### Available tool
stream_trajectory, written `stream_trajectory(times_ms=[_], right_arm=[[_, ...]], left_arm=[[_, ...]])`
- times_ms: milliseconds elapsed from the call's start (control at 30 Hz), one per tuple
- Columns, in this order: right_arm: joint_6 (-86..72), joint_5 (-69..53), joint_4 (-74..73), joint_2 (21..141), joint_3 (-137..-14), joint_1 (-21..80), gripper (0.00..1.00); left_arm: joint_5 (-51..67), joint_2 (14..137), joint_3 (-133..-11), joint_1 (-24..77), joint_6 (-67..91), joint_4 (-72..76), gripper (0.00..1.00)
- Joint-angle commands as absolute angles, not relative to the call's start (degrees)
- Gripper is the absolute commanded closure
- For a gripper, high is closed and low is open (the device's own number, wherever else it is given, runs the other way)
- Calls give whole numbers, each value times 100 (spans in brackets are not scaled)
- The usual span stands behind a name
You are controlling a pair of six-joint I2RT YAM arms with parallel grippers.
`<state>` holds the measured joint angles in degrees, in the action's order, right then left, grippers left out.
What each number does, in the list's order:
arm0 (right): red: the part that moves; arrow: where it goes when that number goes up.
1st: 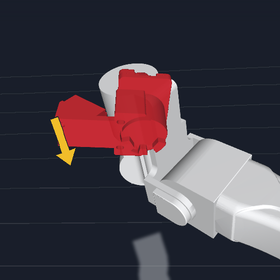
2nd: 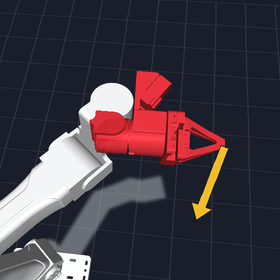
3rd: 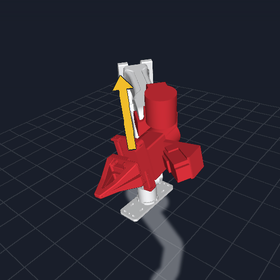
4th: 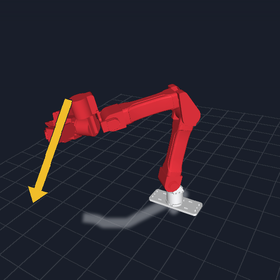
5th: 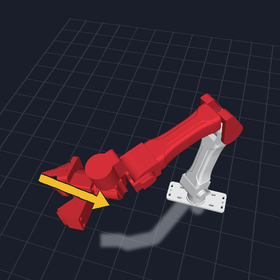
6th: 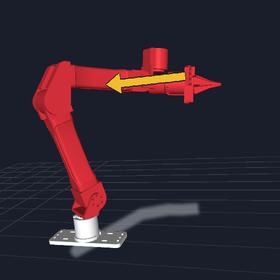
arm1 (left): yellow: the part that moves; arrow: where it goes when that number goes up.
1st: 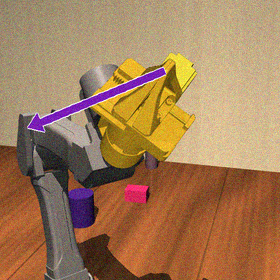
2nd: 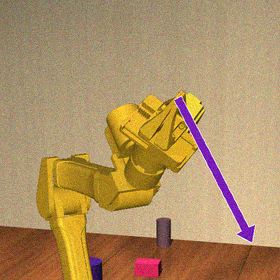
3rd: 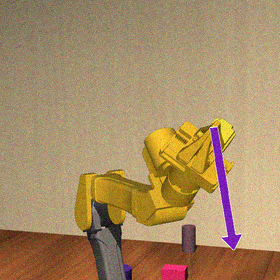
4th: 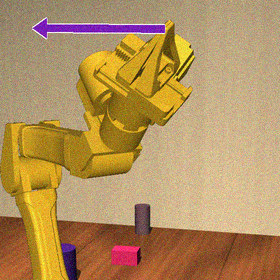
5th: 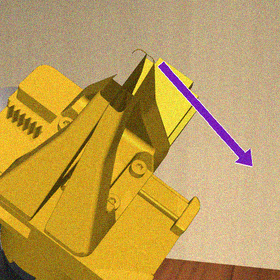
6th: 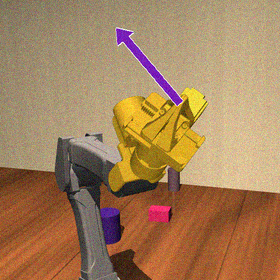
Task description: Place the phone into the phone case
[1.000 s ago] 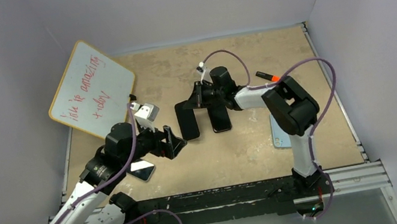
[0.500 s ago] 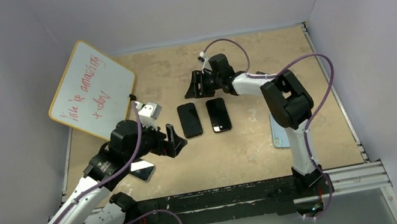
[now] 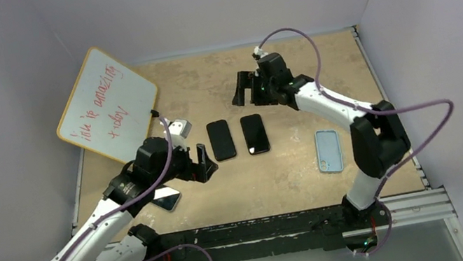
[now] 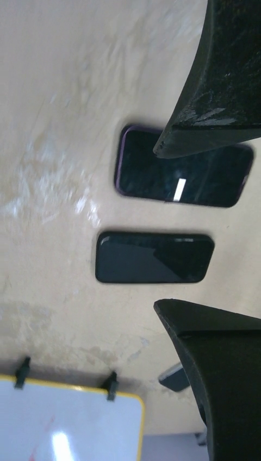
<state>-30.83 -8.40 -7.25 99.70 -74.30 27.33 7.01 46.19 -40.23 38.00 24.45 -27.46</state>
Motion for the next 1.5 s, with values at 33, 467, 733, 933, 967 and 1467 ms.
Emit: stream_trajectory(times_ms=[33,467,733,933,967,1467], right_arm=[[-3642,1195,-2277,9046,-6907,2725,1],[-3534,2035,-2563,7669,-5268,2277,21],[-3488,2129,-2554,7514,-4751,2054,43],[-3519,1965,-2489,7456,-4394,1765,41],[-3534,1980,-2427,7412,-4325,1741,42],[-3399,1495,-1888,7495,-3715,1539,45]], left_arm=[[502,4662,-4271,3799,2486,-2699,2],[-475,5197,-4446,3802,2766,-3167,0],[-1714,5213,-4158,3790,3836,-3266,2],[-2547,5382,-4281,3783,4461,-3987,0],[-2586,5458,-4325,3784,4574,-4108,0],[-2884,6143,-4377,2918,6009,-5130,0]])
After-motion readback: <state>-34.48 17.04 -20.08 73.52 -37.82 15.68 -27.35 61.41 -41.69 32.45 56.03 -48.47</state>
